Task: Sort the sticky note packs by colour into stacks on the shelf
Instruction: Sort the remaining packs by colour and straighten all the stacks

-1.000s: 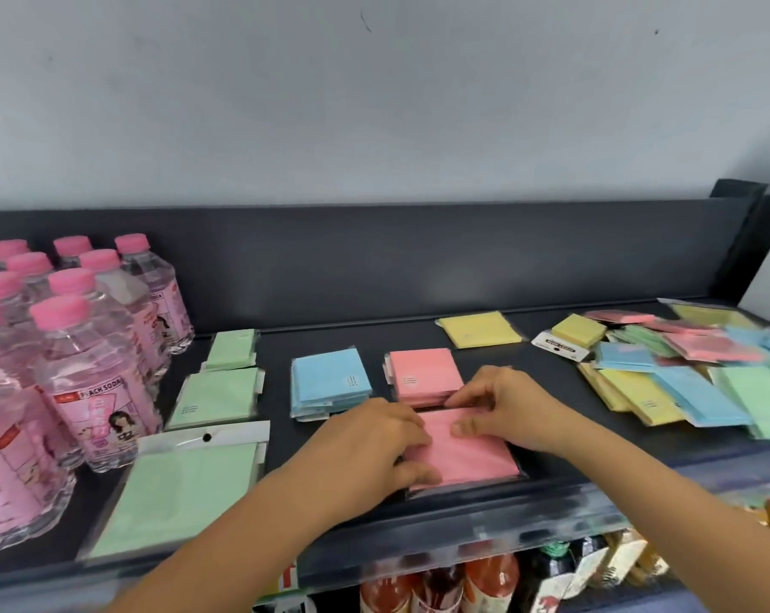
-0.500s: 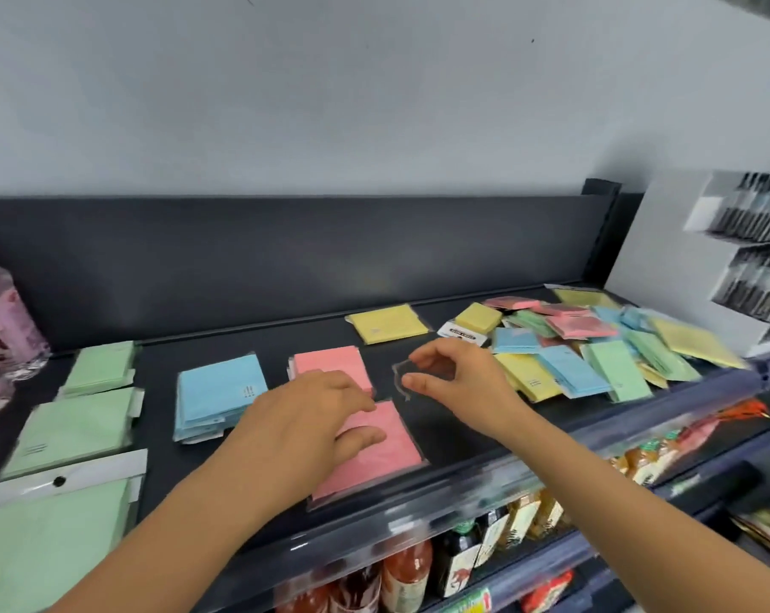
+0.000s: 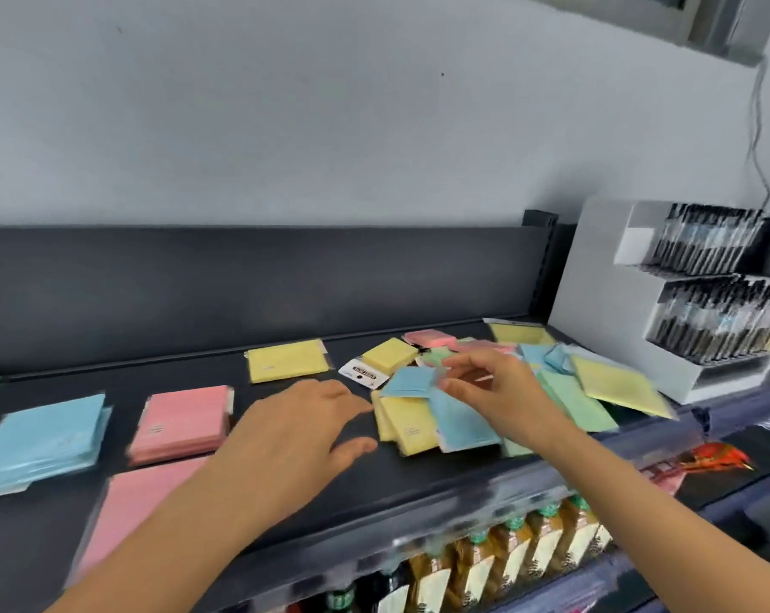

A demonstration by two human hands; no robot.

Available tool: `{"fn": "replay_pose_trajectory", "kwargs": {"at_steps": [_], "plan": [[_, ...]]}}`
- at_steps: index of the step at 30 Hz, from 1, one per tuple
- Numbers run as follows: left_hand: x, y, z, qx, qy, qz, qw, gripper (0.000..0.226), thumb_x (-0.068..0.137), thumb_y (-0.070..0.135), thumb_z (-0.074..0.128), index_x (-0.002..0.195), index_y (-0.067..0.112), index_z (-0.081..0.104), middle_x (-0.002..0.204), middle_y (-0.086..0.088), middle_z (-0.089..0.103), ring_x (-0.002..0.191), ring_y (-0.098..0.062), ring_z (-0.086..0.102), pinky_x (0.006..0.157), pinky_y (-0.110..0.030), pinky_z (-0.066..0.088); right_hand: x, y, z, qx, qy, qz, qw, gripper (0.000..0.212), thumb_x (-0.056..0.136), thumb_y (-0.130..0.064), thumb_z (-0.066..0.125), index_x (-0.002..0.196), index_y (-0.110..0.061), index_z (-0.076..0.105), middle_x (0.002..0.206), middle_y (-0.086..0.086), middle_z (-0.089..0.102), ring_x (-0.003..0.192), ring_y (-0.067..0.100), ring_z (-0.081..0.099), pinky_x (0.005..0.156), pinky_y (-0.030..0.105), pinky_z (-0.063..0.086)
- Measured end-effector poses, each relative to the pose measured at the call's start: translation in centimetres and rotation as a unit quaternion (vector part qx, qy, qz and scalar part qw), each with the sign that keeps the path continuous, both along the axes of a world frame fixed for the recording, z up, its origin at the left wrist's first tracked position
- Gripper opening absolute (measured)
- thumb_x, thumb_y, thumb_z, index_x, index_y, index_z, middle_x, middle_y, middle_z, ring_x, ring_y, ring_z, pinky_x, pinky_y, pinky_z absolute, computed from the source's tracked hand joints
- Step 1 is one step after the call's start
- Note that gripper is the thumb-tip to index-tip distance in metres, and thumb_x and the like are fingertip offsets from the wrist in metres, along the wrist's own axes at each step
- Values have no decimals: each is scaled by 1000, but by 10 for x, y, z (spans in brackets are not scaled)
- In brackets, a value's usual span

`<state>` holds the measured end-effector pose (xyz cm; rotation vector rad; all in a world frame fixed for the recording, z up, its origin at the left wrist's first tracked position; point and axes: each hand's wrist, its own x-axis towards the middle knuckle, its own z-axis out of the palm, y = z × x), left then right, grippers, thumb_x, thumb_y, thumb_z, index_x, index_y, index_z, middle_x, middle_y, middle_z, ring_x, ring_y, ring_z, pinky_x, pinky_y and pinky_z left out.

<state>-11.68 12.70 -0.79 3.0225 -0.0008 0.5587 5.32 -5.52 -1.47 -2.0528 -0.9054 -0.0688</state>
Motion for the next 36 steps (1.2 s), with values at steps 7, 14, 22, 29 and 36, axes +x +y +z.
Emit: {"fn": "replay_pose_trajectory", "kwargs": {"at_steps": [7,14,22,29,36], "plan": [[83,-88,11,6,9,39,999,43,91,57,40,131,43,43,128,23,49,117,-4,48,82,-25,45,97,-85,24,-10,-23,7,1000,15,81,-27,71,95,-23,66,84,-17,64,77,-3,60,69,9,46],[138,-129,17,6,18,50,999,37,90,55,44,123,40,52,122,19,55,116,-5,47,90,-31,47,154,-151,22,-46,30,24,998,28,78,-23,73,105,-20,65,99,-9,67,90,6,62,87,26,50],[192,-166,7,-1,28,-1,1000,52,86,62,44,131,35,48,136,18,46,122,-7,45,92,-29,43,174,-190,2,-272,-29,41,961,84,62,-54,77,135,-29,44,134,-14,45,121,5,42,99,20,34],[217,-173,8,33,52,-54,997,59,85,64,42,134,31,44,140,15,43,125,-10,41,101,-31,38,186,-194,10,-240,-43,63,968,20,91,-19,50,106,-21,63,69,-5,59,54,4,44,54,22,37],[225,-128,21,46,66,-6,997,41,91,53,43,124,30,50,126,14,51,113,-11,47,90,-28,43,198,-173,31,-71,-111,3,991,25,96,-17,44,74,-22,53,48,-8,34,40,6,30,41,17,25]]}}
